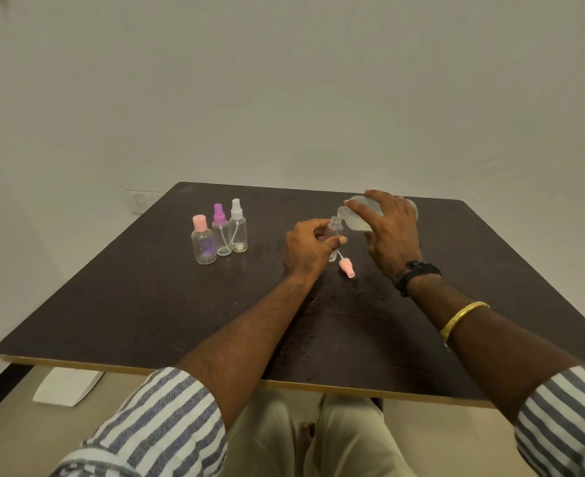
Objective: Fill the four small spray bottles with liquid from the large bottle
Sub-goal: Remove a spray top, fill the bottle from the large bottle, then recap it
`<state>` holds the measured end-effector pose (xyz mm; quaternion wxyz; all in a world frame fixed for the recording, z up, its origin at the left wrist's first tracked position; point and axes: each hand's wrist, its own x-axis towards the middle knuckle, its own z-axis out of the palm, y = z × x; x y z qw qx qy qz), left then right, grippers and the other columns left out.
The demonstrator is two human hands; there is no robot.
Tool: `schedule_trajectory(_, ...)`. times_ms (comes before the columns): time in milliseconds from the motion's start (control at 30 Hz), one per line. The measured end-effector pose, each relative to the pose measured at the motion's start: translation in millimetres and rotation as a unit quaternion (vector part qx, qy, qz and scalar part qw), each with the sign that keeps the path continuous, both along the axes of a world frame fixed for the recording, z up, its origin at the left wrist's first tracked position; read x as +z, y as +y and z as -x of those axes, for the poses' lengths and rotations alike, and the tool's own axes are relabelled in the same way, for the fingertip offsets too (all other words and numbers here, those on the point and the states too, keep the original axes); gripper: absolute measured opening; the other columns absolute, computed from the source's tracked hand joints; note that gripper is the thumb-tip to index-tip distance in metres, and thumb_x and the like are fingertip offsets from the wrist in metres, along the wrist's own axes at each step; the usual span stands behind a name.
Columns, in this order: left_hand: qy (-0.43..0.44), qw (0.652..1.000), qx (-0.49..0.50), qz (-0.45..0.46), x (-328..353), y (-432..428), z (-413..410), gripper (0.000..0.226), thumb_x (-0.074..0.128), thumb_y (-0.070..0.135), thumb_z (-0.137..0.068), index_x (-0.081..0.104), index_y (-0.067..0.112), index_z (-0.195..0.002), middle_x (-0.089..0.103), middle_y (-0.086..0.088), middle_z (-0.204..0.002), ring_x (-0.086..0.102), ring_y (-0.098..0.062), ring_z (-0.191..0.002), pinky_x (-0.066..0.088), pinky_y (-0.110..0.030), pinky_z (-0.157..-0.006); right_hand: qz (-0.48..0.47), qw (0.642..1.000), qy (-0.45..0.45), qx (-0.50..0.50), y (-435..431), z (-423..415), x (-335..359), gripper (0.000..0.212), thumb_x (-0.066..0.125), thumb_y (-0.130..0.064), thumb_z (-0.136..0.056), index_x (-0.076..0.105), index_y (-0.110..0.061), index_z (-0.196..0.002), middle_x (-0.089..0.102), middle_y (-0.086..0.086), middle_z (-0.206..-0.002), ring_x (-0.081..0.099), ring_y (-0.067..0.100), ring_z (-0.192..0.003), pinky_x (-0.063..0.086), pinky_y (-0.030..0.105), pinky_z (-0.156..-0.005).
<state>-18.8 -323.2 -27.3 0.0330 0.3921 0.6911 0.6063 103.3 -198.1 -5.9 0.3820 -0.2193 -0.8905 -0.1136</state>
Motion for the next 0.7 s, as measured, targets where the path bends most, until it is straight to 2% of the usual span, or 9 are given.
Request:
schedule_trajectory(233,-0.015,1.0,-0.003,-0.002,-2.6,1.3,0.6,0.038,0.089,0.027,-0.072,0.077,0.017,-0.107,0.078,0.003,-0.094,0.074,-0.009,-0.086,0.063,-0.038,-0.08,-0.001,1.0,-0.001,-0.002,0.6,0.7,0.6,0.075,0.068,0.006,-0.077,0.054,-0.033,-0.14,0.05,0.01,-0.143,0.046,0.033,-0.13,0.032,0.052,-0.109)
schedule_trajectory(500,-0.012,1.0,-0.007,-0.007,-1.5,-3.1,-2.3,0.038,0.087,0.023,-0.075,0.076,0.013,-0.11,0.078,-0.001,-0.099,0.073,-0.01,-0.089,0.062,-0.031,-0.081,-0.005,1.0,-0.005,-0.005,2.7,-0.3,1.9,0.077,0.069,0.007,-0.076,0.053,-0.035,-0.139,0.05,0.011,-0.143,0.046,0.033,-0.131,0.033,0.055,-0.11)
schedule_trajectory(700,-0.02,1.0,0.001,0.002,-3.5,-1.9,-1.1,0.04,0.088,0.027,-0.073,0.077,0.016,-0.11,0.078,0.001,-0.097,0.073,-0.009,-0.086,0.062,-0.033,-0.081,-0.013,1.0,-0.009,-0.009,2.0,-1.2,3.3,0.078,0.068,0.008,-0.076,0.053,-0.035,-0.139,0.05,0.011,-0.143,0.046,0.035,-0.131,0.034,0.056,-0.11)
